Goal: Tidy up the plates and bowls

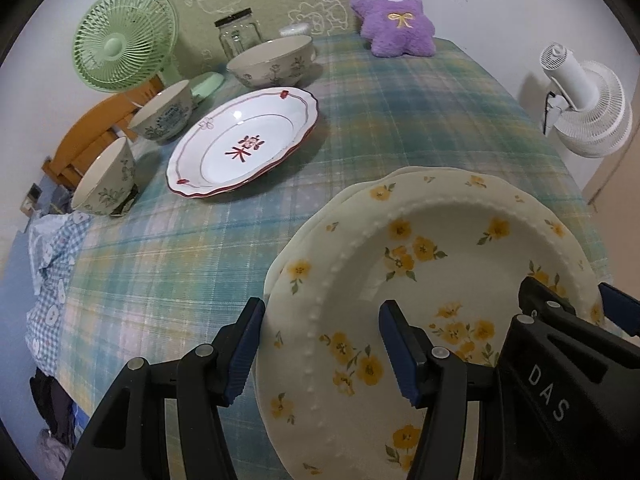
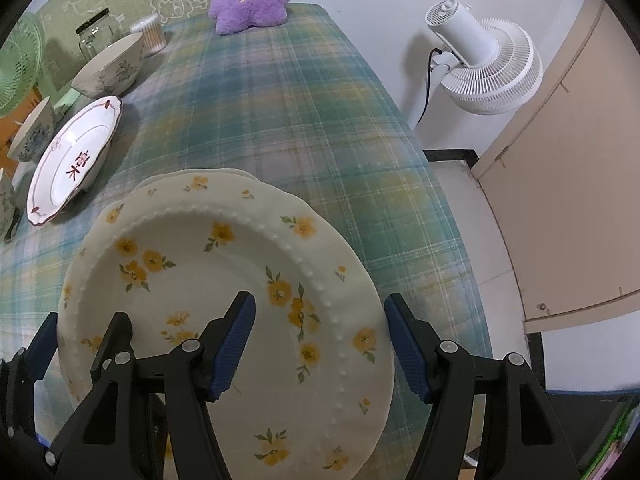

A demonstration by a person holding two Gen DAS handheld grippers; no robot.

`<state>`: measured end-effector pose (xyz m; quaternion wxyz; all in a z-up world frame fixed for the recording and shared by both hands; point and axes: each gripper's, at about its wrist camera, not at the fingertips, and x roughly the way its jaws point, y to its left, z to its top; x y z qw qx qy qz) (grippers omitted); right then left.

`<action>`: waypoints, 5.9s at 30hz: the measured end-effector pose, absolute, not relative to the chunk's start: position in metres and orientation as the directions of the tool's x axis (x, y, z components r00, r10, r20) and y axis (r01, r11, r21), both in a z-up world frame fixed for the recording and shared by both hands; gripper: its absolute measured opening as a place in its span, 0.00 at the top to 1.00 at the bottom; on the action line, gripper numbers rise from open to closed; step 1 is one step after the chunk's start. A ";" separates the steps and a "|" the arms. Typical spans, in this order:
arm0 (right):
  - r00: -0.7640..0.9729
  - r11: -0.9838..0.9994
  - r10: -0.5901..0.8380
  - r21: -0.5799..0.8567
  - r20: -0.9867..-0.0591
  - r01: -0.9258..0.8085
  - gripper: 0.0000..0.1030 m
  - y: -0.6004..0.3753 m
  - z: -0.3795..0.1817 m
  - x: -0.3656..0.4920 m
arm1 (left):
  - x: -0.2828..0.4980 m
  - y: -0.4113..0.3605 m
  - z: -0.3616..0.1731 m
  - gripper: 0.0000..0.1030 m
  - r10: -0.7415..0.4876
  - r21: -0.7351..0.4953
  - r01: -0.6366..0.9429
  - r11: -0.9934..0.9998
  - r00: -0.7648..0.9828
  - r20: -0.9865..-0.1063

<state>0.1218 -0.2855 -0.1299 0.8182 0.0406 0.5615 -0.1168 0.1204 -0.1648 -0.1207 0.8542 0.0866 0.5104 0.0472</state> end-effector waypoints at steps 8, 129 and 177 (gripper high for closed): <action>0.345 0.973 -0.148 -0.075 -0.927 0.216 0.31 -0.284 -0.132 0.128 | 0.126 -0.167 -0.121 0.34 0.170 0.191 -0.001 0.982 0.466 -0.868; 0.527 0.987 -0.117 -0.037 -0.842 0.159 0.38 -0.133 -0.044 0.211 | 0.210 -0.021 -0.049 0.48 0.029 0.065 0.041 0.997 0.582 -0.813; 0.384 0.985 -0.126 -0.068 -0.915 0.160 0.38 -0.285 -0.109 0.114 | 0.115 -0.169 -0.112 0.46 0.021 0.079 0.104 0.991 0.469 -0.883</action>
